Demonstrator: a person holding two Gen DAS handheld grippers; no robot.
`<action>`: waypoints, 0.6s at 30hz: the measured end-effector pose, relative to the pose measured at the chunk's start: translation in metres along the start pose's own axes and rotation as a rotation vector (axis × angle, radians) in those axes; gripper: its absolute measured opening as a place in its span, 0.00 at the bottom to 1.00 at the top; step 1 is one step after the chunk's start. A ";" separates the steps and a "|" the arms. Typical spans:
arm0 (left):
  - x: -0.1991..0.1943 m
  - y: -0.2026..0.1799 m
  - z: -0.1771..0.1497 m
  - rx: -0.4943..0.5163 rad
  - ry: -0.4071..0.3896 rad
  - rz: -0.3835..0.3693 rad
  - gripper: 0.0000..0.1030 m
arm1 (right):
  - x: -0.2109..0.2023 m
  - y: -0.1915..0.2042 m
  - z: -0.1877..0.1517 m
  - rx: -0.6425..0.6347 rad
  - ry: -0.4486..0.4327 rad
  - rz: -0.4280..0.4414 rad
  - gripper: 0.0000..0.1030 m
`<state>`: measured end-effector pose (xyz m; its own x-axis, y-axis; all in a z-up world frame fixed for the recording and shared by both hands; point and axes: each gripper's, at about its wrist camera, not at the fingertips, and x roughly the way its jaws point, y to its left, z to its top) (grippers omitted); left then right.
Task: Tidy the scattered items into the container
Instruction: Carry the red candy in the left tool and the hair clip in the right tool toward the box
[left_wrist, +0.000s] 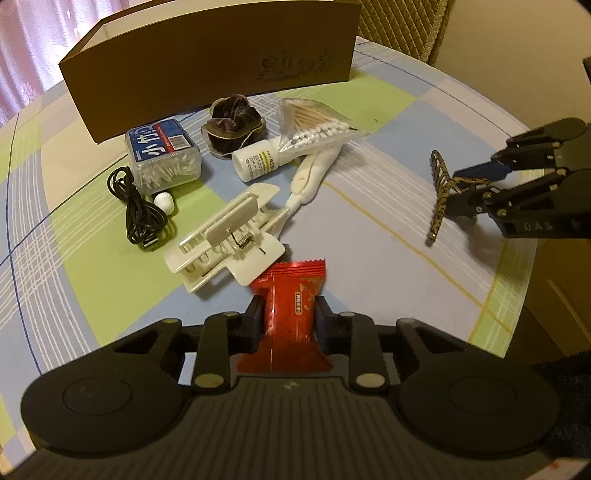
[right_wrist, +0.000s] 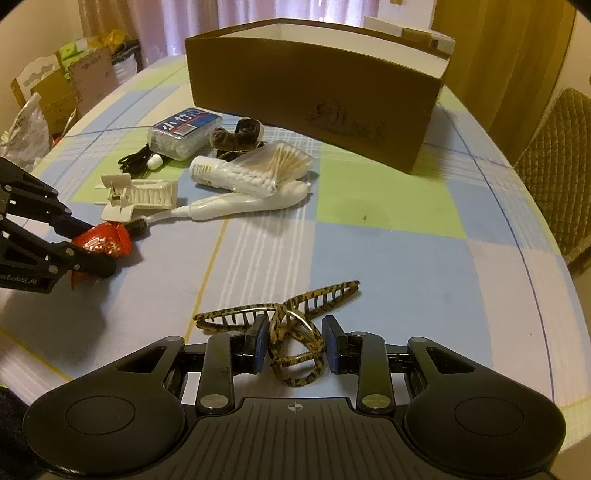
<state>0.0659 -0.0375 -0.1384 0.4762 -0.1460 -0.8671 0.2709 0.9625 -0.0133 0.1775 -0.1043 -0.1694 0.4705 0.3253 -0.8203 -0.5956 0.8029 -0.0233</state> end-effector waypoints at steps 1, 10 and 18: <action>-0.001 -0.001 -0.001 -0.001 0.000 0.001 0.22 | 0.001 0.000 0.000 -0.002 0.002 0.002 0.28; -0.018 -0.002 -0.012 -0.018 -0.015 -0.004 0.21 | -0.003 0.010 -0.002 -0.029 0.021 -0.017 0.27; -0.047 0.001 -0.009 -0.013 -0.083 0.007 0.21 | -0.026 0.021 0.002 -0.006 -0.036 -0.035 0.26</action>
<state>0.0359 -0.0276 -0.1024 0.5458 -0.1574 -0.8230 0.2570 0.9663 -0.0145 0.1546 -0.0949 -0.1475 0.5145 0.3150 -0.7975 -0.5822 0.8112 -0.0552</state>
